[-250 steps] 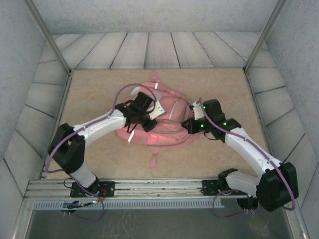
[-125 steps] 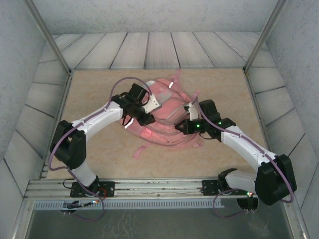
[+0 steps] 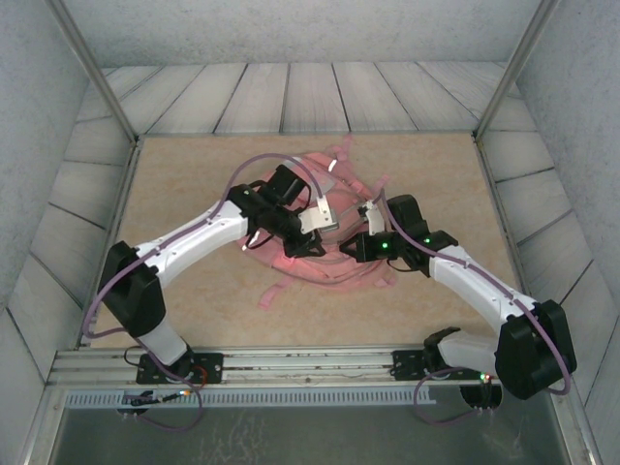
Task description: Pack the student bag
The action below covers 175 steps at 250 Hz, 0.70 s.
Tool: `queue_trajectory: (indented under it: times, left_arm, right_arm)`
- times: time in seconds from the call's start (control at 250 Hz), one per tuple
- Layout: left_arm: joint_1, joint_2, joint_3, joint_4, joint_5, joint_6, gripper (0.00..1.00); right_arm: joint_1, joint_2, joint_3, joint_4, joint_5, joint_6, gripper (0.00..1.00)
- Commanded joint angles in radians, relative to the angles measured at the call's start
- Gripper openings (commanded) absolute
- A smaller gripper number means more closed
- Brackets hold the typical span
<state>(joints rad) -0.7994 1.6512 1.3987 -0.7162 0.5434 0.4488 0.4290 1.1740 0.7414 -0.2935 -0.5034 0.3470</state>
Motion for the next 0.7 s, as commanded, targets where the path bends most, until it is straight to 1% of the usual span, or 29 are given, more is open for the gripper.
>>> queue_trajectory:
  times: [0.0, 0.072, 0.148, 0.236, 0.396, 0.584, 0.695]
  left_arm:
    - [-0.004, 0.047, 0.037, -0.011, -0.002, 0.022, 0.39]
    - [-0.007, 0.067, 0.052, 0.006, -0.024, 0.018, 0.38]
    - [-0.010, 0.089, 0.068, 0.026, -0.068, 0.007, 0.34]
    - [-0.014, 0.114, 0.089, 0.036, -0.078, -0.002, 0.33]
    - [-0.024, 0.122, 0.091, 0.073, -0.060, -0.002, 0.36]
    - [-0.029, 0.132, 0.082, 0.070, -0.070, 0.008, 0.36]
    - [-0.031, 0.144, 0.074, 0.062, -0.086, 0.005, 0.34]
  right_arm:
    - [0.005, -0.003, 0.020, -0.002, -0.055, -0.009, 0.00]
    - [0.006, -0.011, 0.013, -0.003, -0.053, -0.009, 0.00]
    - [0.006, -0.016, 0.008, -0.003, -0.051, -0.007, 0.00]
    - [0.005, -0.023, 0.005, -0.004, -0.051, -0.005, 0.00]
    - [0.005, -0.024, 0.001, -0.002, -0.052, -0.005, 0.00]
    - [0.005, -0.027, 0.001, 0.005, -0.058, 0.001, 0.00]
    - [0.005, -0.030, 0.001, 0.013, -0.068, 0.006, 0.00]
